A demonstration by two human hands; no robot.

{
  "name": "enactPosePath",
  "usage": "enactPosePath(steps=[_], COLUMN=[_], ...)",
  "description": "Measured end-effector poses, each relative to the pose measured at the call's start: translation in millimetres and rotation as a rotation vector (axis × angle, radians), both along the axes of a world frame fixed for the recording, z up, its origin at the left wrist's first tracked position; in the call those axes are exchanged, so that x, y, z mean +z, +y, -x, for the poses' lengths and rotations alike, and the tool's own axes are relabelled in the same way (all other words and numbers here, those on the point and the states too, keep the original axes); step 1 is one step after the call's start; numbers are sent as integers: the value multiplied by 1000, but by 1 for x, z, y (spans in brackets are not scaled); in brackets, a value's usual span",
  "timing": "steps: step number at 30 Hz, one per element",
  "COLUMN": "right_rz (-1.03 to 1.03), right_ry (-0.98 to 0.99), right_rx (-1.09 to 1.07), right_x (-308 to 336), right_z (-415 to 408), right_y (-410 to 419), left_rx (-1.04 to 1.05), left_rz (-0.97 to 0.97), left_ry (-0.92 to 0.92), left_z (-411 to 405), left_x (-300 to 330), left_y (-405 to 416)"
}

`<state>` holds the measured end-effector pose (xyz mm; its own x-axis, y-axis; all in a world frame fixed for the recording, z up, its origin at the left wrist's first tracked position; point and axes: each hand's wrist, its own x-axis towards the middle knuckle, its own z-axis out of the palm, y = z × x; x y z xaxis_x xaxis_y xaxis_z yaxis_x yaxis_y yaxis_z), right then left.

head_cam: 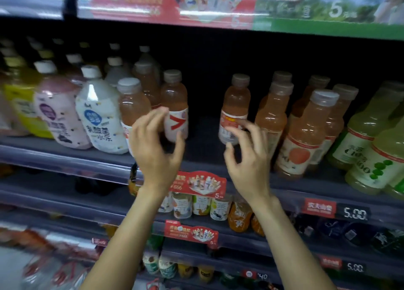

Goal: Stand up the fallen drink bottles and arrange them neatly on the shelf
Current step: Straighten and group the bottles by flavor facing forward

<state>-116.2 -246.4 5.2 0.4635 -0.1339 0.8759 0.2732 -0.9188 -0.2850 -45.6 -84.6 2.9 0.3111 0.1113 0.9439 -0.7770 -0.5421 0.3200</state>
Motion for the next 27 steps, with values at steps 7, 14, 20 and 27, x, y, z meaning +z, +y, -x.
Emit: enactPosePath(steps=[7,14,20,27], right_rz=[-154,-60,-25,-139], right_ry=[299,379,408,133], right_rx=[278,236,65,149], right_x=[11,1,0,-10], right_z=[-99,-137,-119,-82], right_y=[57,62,45,31], left_rx=[211,237,124,-103], left_rz=[10,-60,-173,-112], left_ry=[468,464,434,467], left_z=[-32,-45,-50,-48], left_x=[-6,-8,-10,-5], left_y=[41,43,28,-4])
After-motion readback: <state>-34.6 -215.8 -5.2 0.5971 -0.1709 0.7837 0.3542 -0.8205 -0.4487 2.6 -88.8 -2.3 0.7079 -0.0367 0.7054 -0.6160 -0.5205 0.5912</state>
